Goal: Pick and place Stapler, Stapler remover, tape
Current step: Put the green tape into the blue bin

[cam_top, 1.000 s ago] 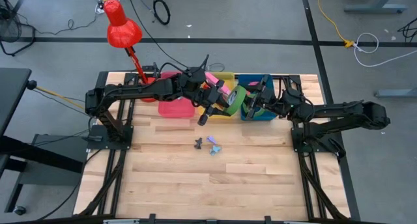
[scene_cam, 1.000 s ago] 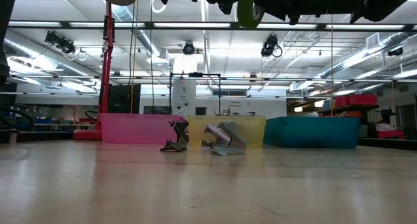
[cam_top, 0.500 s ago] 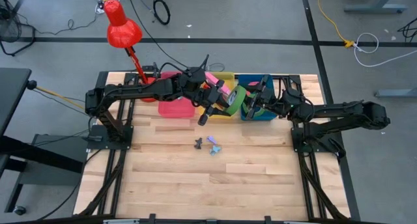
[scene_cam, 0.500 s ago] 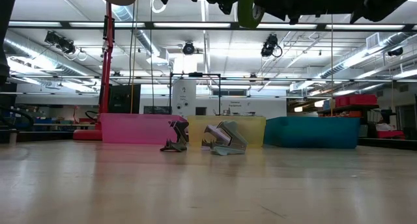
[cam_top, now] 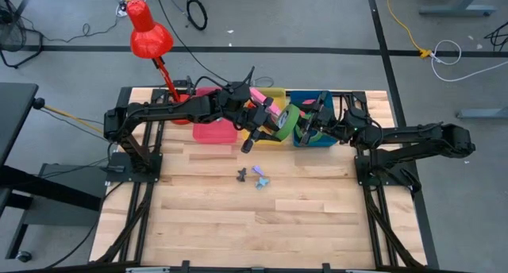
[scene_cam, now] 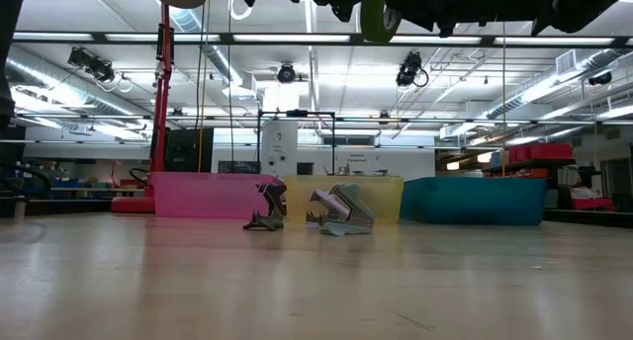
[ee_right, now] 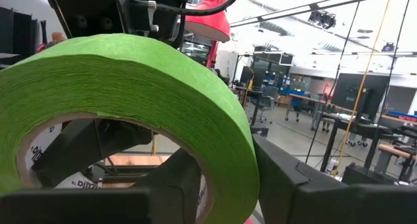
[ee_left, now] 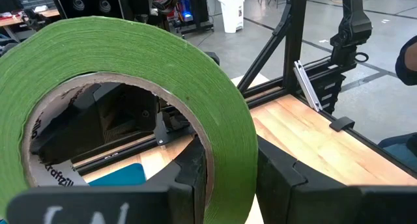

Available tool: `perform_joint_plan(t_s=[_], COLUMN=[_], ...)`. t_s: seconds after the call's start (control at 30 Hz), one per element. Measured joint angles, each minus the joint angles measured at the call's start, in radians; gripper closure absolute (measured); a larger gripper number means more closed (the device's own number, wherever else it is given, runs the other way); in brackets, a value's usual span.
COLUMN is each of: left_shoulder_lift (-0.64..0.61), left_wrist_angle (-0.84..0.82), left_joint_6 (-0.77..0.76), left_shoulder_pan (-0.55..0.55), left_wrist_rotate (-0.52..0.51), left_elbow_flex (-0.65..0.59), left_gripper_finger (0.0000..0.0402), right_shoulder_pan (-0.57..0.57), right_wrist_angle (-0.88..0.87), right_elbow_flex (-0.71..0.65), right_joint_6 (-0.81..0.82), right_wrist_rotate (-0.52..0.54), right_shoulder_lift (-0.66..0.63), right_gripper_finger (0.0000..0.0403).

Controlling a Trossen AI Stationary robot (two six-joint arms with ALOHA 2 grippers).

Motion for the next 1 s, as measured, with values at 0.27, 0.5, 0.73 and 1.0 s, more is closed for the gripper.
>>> perform_joint_plan(t_s=[0.27, 0.5, 0.73, 1.0], left_shoulder_lift=[0.000, 0.000, 0.000, 0.000], left_wrist_angle=[0.001, 0.003, 0.005, 0.003], left_joint_6=[0.000, 0.002, -0.004, -0.005], left_shoulder_pan=[-0.001, -0.001, -0.001, -0.001], left_wrist_rotate=[-0.018, -0.036, -0.085, -0.125], left_elbow_flex=[0.000, 0.000, 0.000, 0.000], left_gripper_finger=[0.0303, 0.0282, 0.0207, 0.0134], right_shoulder_pan=[0.000, 0.000, 0.000, 0.000], right_wrist_angle=[0.000, -0.002, -0.008, -0.007], right_elbow_flex=[0.000, 0.000, 0.000, 0.000], right_joint_6=[0.000, 0.001, 0.001, 0.000], right_wrist_rotate=[0.000, 0.003, 0.004, 0.016], right_shoulder_lift=[0.000, 0.000, 0.000, 0.000], right_gripper_finger=[0.0282, 0.0282, 0.0282, 0.0290])
